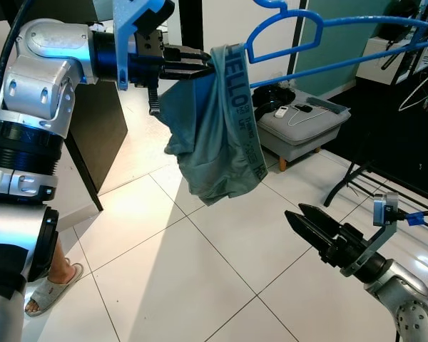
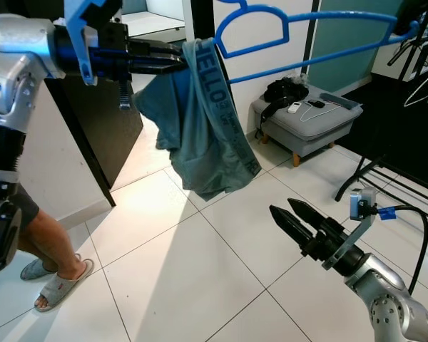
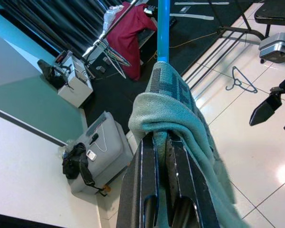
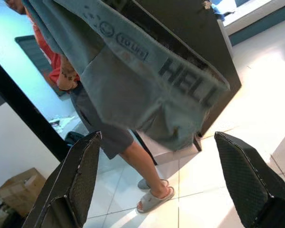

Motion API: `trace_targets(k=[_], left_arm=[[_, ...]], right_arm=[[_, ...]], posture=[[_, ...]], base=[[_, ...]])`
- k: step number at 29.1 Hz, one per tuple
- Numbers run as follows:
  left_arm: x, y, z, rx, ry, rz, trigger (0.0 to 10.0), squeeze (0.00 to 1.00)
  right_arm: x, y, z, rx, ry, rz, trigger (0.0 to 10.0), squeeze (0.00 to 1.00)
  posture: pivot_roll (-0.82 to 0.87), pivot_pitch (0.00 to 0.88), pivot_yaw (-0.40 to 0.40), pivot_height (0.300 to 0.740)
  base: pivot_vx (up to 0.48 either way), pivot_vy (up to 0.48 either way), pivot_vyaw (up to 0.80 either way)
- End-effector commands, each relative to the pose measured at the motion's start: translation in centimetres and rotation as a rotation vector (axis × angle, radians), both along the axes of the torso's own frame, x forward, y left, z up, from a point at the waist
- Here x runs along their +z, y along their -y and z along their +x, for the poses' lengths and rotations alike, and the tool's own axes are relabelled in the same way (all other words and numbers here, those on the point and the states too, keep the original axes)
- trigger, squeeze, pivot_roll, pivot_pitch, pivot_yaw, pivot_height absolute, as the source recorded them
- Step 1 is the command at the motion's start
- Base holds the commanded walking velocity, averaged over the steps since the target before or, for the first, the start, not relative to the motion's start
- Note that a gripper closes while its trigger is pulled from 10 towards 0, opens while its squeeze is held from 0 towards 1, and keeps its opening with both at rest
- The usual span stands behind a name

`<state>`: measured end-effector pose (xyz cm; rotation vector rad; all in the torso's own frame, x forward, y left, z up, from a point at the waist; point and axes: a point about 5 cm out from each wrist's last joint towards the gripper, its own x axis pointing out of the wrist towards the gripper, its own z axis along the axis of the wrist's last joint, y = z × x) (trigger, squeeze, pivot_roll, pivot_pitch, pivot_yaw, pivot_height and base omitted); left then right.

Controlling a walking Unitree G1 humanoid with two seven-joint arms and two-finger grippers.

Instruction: Hang hanger

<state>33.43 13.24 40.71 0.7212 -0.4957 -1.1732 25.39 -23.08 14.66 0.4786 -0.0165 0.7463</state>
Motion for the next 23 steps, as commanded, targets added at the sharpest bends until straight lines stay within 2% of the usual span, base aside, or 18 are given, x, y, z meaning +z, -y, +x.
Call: trace_targets(k=[1, 20, 23], left_arm=[[0.05, 0.07, 0.04, -0.01, 0.011, 0.001, 10.0, 0.0], [0.27, 0.24, -0.08, -0.027, 0.015, -0.011, 10.0, 0.0], [0.5, 0.32, -0.18, -0.035, 0.021, -0.02, 10.0, 0.0]], right_arm=[[0.31, -0.81, 0.11, 0.029, 0.017, 0.029, 10.0, 0.0], [0.65, -1.05, 0.5, 0.027, 0.029, 0.054, 10.0, 0.0], [0.89, -1.05, 0.51, 0.029, 0.042, 0.081, 10.0, 0.0]], posture=[[-0.05, 0.0, 0.046, 0.74], [-0.05, 0.0, 0.041, 0.74], [-0.05, 0.0, 0.041, 0.74]], base=[[0.0, 0.0, 0.0], [0.0, 0.0, 0.0], [0.0, 0.0, 0.0]])
